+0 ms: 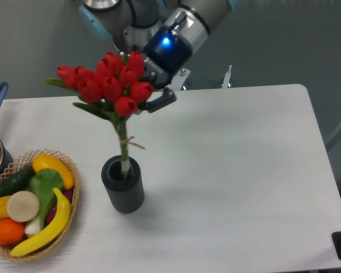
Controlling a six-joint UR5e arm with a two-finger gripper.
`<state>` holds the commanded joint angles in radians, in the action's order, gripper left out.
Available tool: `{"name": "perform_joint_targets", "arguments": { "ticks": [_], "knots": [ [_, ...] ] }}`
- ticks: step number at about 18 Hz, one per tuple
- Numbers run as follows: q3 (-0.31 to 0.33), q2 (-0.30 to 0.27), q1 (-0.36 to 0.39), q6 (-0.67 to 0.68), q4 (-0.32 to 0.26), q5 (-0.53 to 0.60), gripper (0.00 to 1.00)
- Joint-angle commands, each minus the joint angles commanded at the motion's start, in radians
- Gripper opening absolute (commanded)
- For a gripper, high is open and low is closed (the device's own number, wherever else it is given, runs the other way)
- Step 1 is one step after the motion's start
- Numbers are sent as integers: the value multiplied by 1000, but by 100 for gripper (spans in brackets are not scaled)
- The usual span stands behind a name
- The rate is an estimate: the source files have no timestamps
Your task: Pick up the flowers from the vase
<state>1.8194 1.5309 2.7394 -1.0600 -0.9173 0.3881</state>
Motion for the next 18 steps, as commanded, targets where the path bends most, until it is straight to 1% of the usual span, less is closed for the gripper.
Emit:
{"name": "perform_joint_targets", "arguments": {
  "ticks": [2,4,6,8,10,14,18],
  "knots": [
    [-15,6,60,-6,2,0,42],
    [-29,20,109,-53,3,0,42],
    [-41,57,141,-101,3,6,42],
    [-45,75,183,-141,3,6,42],
    [-46,107,204,-166,5,8,42],
    [-49,126,250,-193,5,15,42],
    [-34,126,293,-222,3,32,42]
  ]
}}
